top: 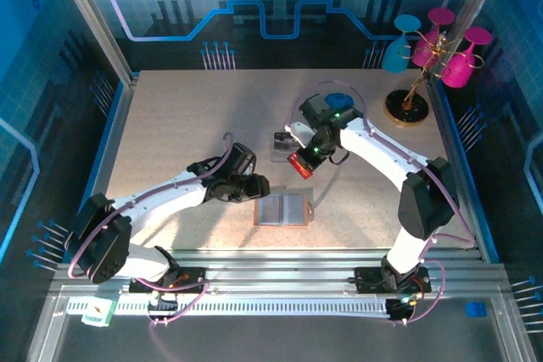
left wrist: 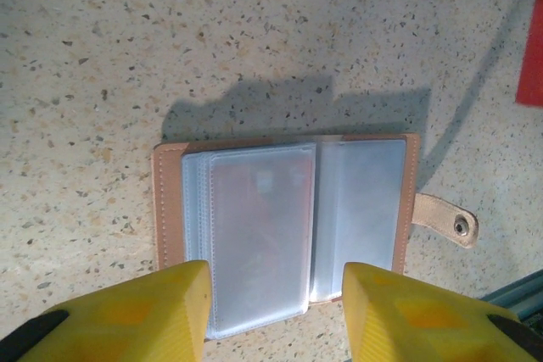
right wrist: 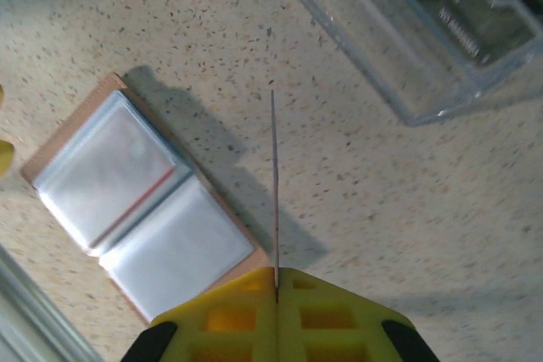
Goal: Take the credit cards out of the card holder
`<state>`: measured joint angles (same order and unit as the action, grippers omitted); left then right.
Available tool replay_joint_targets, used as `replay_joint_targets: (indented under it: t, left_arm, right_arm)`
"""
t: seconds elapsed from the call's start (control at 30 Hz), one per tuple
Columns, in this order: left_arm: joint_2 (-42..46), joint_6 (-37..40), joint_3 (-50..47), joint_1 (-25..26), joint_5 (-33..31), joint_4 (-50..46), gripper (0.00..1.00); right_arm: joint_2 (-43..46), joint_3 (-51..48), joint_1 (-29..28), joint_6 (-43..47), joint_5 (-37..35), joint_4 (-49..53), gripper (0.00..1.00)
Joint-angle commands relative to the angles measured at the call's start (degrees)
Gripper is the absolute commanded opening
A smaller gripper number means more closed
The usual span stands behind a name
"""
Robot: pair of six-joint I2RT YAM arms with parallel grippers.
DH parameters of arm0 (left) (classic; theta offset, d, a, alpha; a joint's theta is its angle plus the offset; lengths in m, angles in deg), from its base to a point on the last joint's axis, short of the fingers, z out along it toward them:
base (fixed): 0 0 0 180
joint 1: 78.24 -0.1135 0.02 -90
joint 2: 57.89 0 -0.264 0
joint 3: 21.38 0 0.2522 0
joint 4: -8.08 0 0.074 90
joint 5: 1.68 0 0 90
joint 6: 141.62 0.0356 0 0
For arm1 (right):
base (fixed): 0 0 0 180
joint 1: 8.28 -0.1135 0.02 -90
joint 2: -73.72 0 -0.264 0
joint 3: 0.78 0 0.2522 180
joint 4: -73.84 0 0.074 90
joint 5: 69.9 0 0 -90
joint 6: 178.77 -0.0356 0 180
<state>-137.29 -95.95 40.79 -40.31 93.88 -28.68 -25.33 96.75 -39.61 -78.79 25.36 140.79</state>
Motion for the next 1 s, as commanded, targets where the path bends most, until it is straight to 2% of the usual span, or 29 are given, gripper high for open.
replay_joint_targets:
  t: [0.0, 0.2, 0.53, 0.73, 0.97]
  left_arm:
    - [2.7, 1.8, -1.4, -0.6, -2.4, -2.7, 0.46]
    - [7.0, 1.5, -4.5, -2.0, -3.2, -2.2, 0.47]
    - [13.1, 0.9, -6.8, -3.7, -5.1, -3.4, 0.48]
    - [14.5, 0.3, -7.6, -4.1, -5.1, -3.9, 0.48]
    - [16.0, -0.5, -8.6, -4.1, -5.0, -4.4, 0.48]
  right_arm:
    - [-1.8, 3.9, 0.9, 11.5, -2.7, 2.3, 0.0]
    - [-6.8, 13.5, 2.9, 19.2, -1.0, 6.6, 0.0]
    - [-17.4, 29.0, 3.0, 32.1, -2.2, 14.9, 0.0]
    - [-24.3, 37.4, 3.1, 35.9, -2.9, 20.7, 0.0]
    - [-29.8, 43.0, 2.5, 37.7, -3.1, 23.0, 0.0]
